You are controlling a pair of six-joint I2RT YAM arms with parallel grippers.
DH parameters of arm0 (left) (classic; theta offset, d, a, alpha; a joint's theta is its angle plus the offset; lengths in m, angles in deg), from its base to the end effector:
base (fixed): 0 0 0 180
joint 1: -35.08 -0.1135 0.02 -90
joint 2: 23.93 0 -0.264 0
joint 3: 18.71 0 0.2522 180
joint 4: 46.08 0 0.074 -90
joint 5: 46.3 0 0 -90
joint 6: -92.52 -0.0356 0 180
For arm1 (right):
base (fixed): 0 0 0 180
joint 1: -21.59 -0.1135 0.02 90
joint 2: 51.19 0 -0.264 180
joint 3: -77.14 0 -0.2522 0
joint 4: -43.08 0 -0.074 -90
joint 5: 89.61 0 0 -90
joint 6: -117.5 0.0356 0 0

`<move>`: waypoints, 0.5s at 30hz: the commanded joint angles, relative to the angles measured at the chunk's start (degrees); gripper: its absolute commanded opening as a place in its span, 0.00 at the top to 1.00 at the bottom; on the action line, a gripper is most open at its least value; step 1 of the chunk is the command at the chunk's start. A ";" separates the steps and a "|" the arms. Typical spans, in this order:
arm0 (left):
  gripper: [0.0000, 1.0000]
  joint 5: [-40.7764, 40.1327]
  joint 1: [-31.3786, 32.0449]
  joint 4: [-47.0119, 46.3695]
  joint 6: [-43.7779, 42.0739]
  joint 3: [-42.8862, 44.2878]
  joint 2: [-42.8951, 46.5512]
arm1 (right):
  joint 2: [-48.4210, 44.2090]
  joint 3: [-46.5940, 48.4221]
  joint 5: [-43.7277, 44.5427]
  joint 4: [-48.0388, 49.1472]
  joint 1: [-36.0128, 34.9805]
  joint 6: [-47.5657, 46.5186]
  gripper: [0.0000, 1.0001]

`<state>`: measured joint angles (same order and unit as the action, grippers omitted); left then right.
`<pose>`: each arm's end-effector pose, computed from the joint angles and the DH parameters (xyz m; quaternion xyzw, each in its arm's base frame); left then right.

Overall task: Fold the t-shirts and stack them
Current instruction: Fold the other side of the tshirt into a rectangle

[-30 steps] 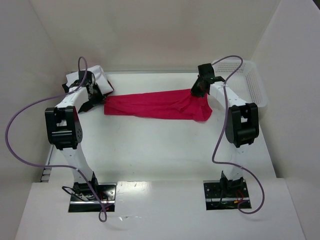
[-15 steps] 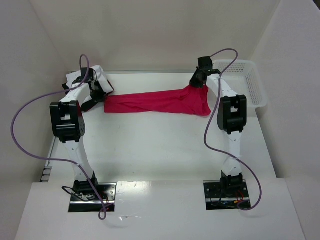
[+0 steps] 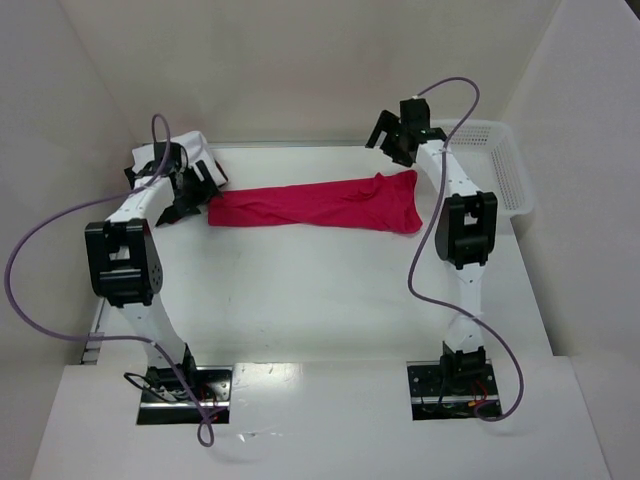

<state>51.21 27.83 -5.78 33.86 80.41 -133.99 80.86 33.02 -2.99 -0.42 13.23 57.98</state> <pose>0.4238 0.0492 0.2284 -0.2905 0.8956 -0.1295 0.3109 0.5268 0.0795 0.2565 0.1612 0.8903 0.1665 0.3920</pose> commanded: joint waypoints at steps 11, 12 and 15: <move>0.13 -3.81 2.41 -3.69 1.28 -12.41 2.57 | -27.89 -40.72 1.97 3.81 0.27 -3.58 0.01; 0.16 -4.34 2.41 -4.22 0.67 -11.89 1.87 | -29.38 -42.91 1.97 4.33 0.27 -3.06 0.01; 0.25 -4.34 2.41 -4.92 0.66 -11.18 -0.32 | -30.71 -45.74 1.97 4.95 0.27 -3.06 0.05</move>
<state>48.68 30.46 -8.29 34.34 67.36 -131.94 55.24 -9.44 -2.02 1.87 13.23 55.03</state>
